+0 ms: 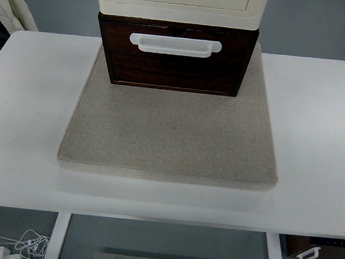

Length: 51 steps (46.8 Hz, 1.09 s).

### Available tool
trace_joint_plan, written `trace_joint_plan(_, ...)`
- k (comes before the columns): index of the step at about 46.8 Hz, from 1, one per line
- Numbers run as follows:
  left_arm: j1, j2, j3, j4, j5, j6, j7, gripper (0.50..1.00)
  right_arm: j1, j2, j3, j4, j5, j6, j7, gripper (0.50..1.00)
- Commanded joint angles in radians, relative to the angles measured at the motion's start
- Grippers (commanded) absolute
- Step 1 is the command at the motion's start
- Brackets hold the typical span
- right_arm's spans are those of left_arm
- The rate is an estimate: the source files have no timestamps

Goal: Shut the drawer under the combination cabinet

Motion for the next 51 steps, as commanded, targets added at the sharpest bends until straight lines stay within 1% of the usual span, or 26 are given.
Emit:
trace_joint_plan(1, 0.028, -0.012, 0.001, 0.0, -0.008, -0.007, 0.001, 0.999, -0.001, 0.0, 0.0, 0.0, 0.0, 0.0, 0.0, 0.952)
trace_joint_plan(8, 0.069, -0.036, 0.0, 0.0, -0.011, -0.033, 0.001, 0.999, -0.001, 0.0, 0.0, 0.0, 0.001, 0.0, 0.0, 0.952)
trace_joint_plan(16, 0.12, -0.067, 0.0, 0.003, -0.011, -0.041, -0.001, 0.999, -0.001, 0.0, -0.002, 0.0, 0.001, 0.0, 0.0, 0.952)
trace_joint_plan(23, 0.154, -0.088, -0.002, 0.003, -0.013, -0.091, -0.003, 0.999, -0.003, 0.0, -0.002, 0.0, 0.001, 0.0, 0.0, 0.952)
trace_joint_plan(31, 0.158, -0.116, -0.005, 0.003, -0.016, -0.105, -0.007, 0.999, -0.003, 0.0, 0.005, 0.0, 0.004, 0.0, 0.0, 0.952)
trace_joint_plan(34, 0.158, -0.127, -0.002, 0.012, -0.036, -0.096, -0.007, 0.999, -0.003, 0.0, 0.006, 0.0, 0.004, 0.0, 0.0, 0.952)
trace_joint_plan(37, 0.157, -0.142, 0.0, 0.044, -0.062, -0.09, -0.01, 0.999, -0.003, 0.0, 0.008, 0.0, 0.004, 0.0, 0.0, 0.952)
trace_joint_plan(40, 0.154, -0.145, 0.0, 0.064, -0.08, -0.095, -0.012, 0.999, -0.003, 0.0, 0.008, 0.0, 0.004, 0.0, 0.0, 0.952)
trace_joint_plan(51, 0.155, -0.157, 0.0, 0.069, -0.086, -0.102, -0.015, 0.996, -0.003, 0.0, 0.009, 0.0, 0.004, 0.002, 0.0, 0.952)
